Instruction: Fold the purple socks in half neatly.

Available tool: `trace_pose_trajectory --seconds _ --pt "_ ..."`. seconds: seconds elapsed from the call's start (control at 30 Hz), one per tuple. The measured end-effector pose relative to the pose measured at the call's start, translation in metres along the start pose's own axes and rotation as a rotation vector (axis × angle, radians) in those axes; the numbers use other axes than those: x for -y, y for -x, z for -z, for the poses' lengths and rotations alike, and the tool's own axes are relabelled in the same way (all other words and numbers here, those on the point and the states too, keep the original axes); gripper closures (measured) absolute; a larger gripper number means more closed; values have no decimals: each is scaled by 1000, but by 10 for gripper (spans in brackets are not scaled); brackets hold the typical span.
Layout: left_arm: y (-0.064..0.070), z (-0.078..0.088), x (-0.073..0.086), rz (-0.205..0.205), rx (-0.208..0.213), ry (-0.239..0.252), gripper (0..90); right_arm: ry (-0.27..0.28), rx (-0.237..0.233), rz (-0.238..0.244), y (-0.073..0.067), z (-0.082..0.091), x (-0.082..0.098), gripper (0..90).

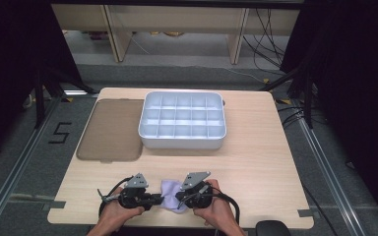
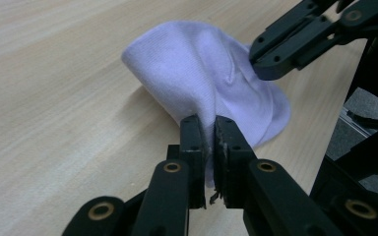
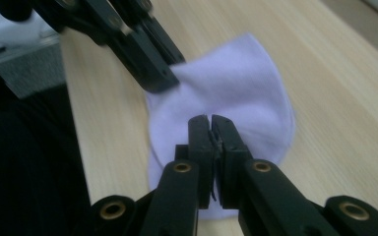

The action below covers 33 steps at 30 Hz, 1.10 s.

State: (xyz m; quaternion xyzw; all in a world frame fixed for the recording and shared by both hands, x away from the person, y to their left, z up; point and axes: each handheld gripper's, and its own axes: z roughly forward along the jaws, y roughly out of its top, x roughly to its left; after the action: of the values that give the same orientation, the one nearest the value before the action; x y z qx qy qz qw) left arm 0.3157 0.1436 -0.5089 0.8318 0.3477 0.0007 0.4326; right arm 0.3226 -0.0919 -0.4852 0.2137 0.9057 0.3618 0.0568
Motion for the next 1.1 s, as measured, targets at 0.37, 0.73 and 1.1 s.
trace_pose_trajectory --seconds 0.37,0.73,1.1 --pt "1 11 -6 -67 -19 -4 829 -68 -59 58 -18 -30 -8 886" --pt "4 11 -7 -102 -38 -20 825 54 54 17 8 -11 -25 886" --pt "3 10 -8 -93 -35 -19 823 -32 68 19 24 -38 -26 898"
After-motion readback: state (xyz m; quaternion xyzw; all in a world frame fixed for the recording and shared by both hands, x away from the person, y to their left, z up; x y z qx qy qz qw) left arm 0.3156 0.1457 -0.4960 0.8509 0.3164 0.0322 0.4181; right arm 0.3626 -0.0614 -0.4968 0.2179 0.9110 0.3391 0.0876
